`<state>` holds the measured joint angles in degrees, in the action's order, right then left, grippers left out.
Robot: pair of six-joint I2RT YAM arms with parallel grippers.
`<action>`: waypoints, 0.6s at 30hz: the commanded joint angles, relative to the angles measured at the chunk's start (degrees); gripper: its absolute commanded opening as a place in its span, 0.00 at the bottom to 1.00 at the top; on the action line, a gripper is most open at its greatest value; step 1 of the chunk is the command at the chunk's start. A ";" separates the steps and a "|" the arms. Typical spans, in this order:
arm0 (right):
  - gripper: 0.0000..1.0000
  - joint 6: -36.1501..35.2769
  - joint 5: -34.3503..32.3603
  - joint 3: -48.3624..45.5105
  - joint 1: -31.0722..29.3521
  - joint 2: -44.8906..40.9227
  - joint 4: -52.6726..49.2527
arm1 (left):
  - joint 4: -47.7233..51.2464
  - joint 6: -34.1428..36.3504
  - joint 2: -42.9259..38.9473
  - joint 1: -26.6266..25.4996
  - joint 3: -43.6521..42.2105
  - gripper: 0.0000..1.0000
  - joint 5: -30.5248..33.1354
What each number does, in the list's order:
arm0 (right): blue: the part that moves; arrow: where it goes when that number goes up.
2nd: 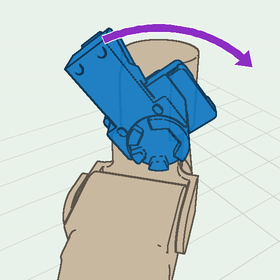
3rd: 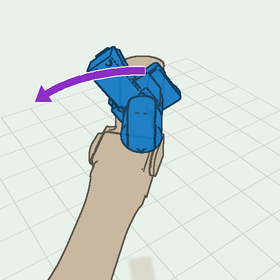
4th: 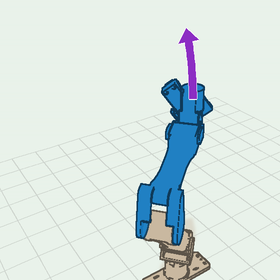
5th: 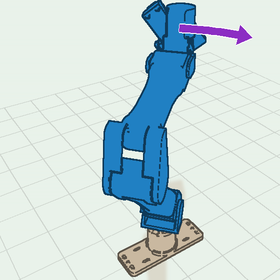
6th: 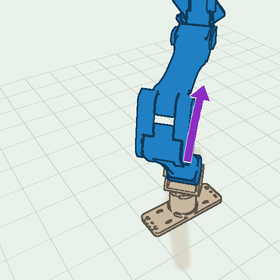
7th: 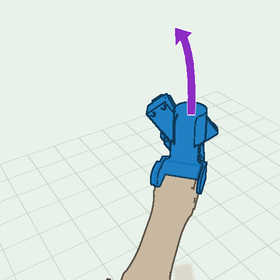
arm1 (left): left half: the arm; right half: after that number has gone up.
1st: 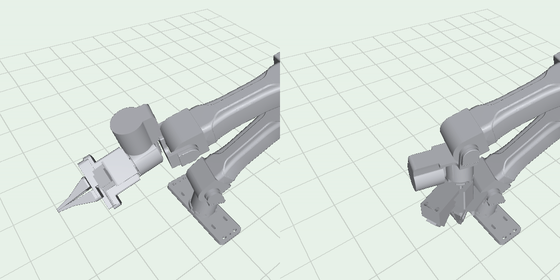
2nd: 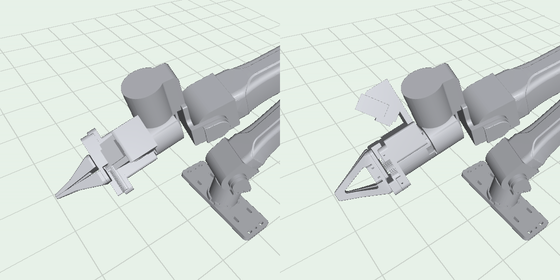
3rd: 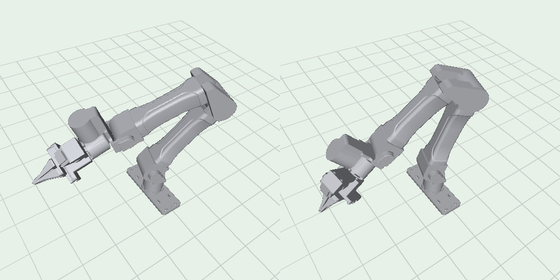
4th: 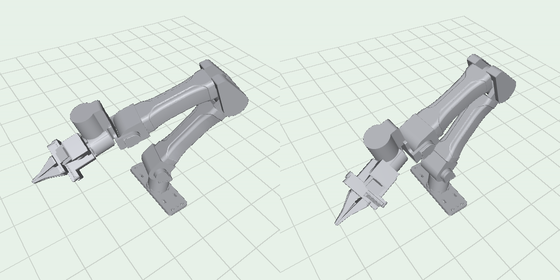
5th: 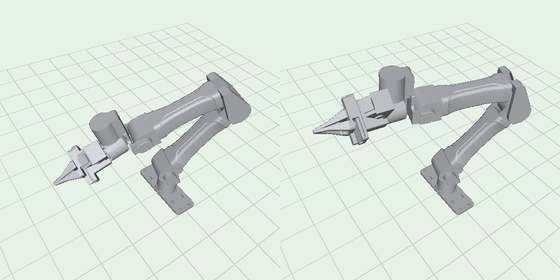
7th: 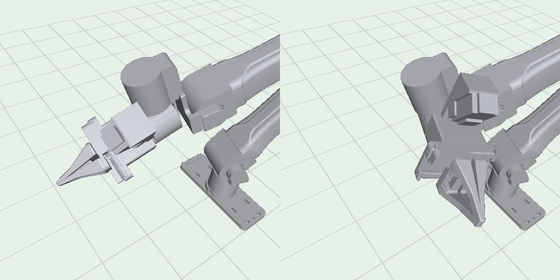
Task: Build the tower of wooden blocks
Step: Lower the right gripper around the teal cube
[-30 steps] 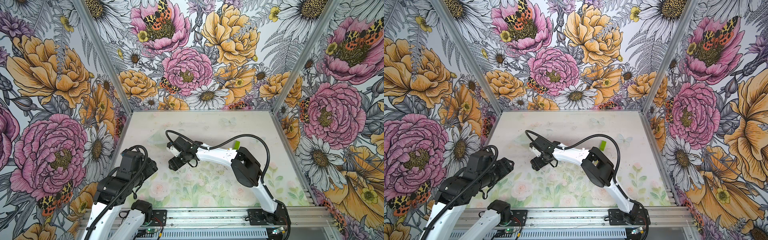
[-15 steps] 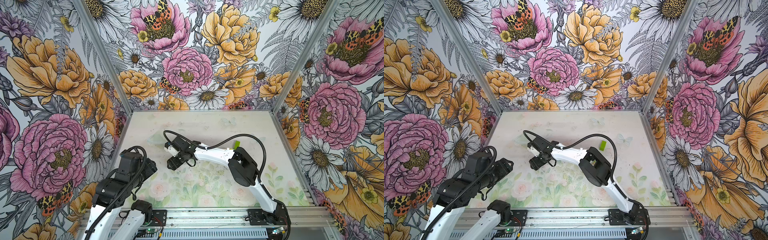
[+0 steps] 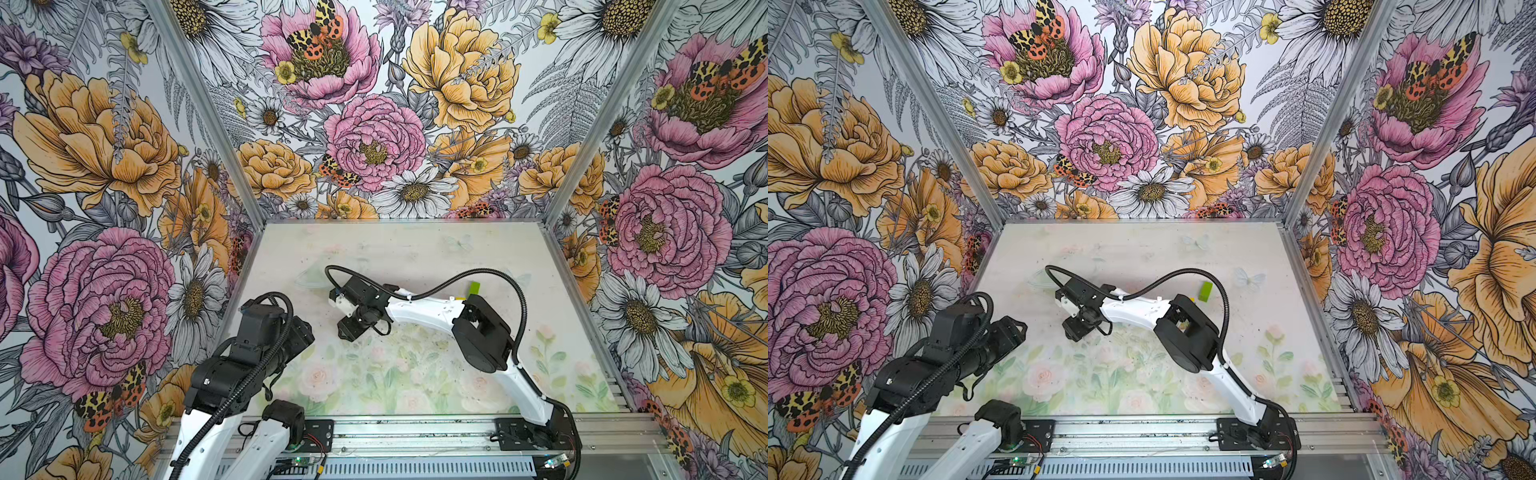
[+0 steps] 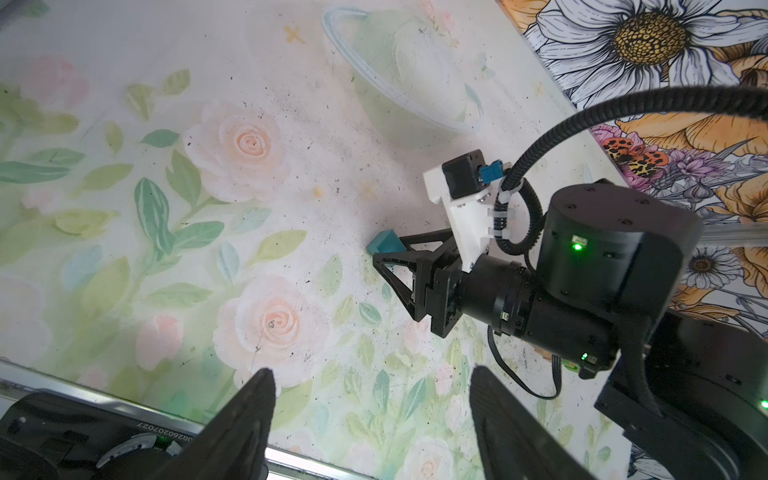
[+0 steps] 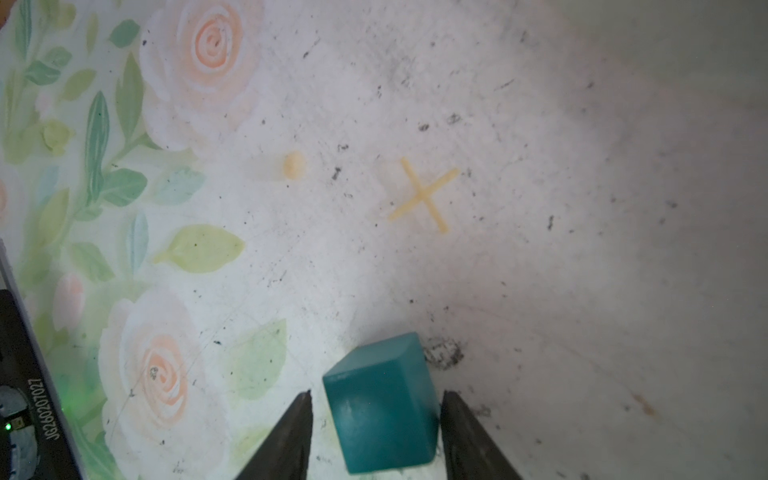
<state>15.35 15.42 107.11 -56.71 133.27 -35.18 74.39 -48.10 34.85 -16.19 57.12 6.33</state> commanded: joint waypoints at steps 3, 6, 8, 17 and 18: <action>0.45 -0.49 -2.68 0.83 -0.42 -0.12 -0.39 | 0.67 -0.68 -0.67 0.72 1.06 0.75 -0.52; 0.44 -0.46 -4.74 0.32 -0.34 -0.72 -0.77 | 0.67 -0.76 -0.75 0.73 1.05 0.75 -0.41; 0.44 -0.30 -6.90 -0.33 -0.33 -1.29 -0.98 | 0.58 -0.69 -0.50 0.76 1.15 0.75 -0.29; 0.42 3.07 -14.81 -9.29 -0.34 -8.00 -2.17 | 0.40 0.52 1.68 0.89 2.61 0.75 0.33; 0.42 3.48 -15.32 -10.55 -0.33 -8.76 -2.13 | 0.27 0.84 2.11 0.89 2.86 0.75 0.43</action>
<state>16.78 4.29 99.18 -56.73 128.68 -36.21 74.67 -48.03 36.16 -15.94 58.26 6.33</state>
